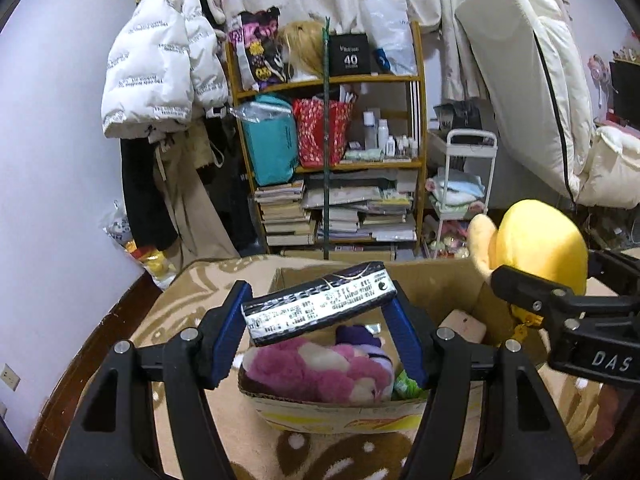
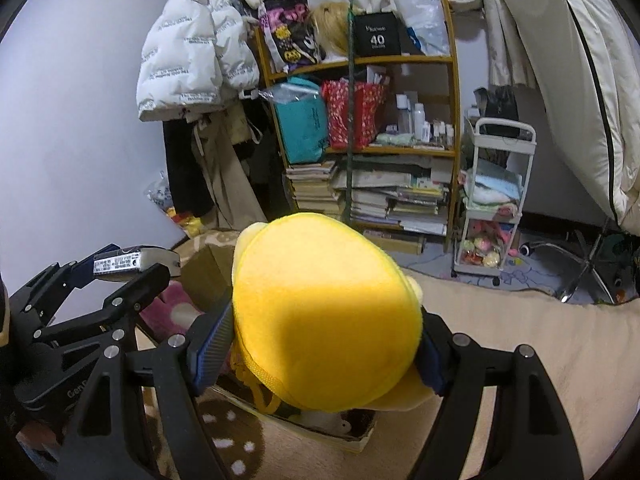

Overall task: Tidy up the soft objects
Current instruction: 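Lift the black box with the left tool while the right tool carries the yellow plush over the box, then open both tools to drop the black box and yellow plush into the box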

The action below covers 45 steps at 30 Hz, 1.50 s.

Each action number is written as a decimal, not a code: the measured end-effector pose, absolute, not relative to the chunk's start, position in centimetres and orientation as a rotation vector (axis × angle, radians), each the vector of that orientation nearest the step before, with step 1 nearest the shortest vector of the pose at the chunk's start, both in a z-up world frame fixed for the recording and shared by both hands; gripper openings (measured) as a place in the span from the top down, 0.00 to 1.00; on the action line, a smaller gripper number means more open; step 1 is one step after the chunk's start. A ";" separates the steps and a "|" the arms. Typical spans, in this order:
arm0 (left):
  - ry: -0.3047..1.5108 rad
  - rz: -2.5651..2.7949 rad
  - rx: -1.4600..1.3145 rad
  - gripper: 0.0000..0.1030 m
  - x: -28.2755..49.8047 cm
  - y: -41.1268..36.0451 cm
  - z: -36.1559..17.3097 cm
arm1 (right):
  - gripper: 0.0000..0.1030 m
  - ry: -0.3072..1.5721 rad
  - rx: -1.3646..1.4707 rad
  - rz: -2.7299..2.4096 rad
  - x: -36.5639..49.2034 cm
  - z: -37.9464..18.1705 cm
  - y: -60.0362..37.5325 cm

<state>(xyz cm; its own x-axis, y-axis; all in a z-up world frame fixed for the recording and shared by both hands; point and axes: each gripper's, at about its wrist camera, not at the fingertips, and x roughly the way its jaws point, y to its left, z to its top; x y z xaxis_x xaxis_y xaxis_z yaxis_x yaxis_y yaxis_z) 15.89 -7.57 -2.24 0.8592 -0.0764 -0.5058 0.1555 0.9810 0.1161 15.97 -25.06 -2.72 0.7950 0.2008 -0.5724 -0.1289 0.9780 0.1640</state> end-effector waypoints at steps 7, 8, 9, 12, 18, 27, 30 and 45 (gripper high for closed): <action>0.616 -0.134 0.143 0.36 17.4 -7.2 -4.6 | 0.21 0.683 0.146 0.182 16.7 -4.7 -25.6; 0.618 -0.134 0.144 0.36 17.4 -7.2 -4.7 | 0.21 0.687 0.151 0.183 16.8 -4.8 -25.7; 0.618 -0.133 0.147 0.36 17.4 -7.2 -4.8 | 0.20 0.691 0.153 0.182 16.8 -5.0 -25.7; 0.613 -0.128 0.152 0.36 17.3 -7.2 -4.9 | 0.19 0.699 0.153 0.186 16.9 -5.2 -25.7; 0.602 -0.116 0.175 0.23 17.1 -7.4 -4.8 | 0.18 0.705 0.153 0.188 16.9 -5.4 -25.6; 0.601 -0.110 0.158 0.19 16.9 -6.7 -4.3 | 0.16 0.739 0.166 0.199 17.1 -6.1 -25.6; 0.601 -0.100 0.145 0.16 16.8 -6.3 -4.0 | 0.11 0.727 0.167 0.206 16.7 -5.7 -25.6; 0.538 -0.043 0.190 0.05 11.6 -4.1 -0.9 | 0.00 0.621 0.136 0.181 12.6 -1.2 -25.7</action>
<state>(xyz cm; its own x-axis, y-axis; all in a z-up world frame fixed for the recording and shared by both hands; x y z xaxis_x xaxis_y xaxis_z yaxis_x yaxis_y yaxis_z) 11.63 -4.07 -0.87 0.8582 0.0093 -0.5132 0.0902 0.9816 0.1685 12.64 -25.65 -1.23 0.7981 0.2083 -0.5653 -0.1270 0.9754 0.1801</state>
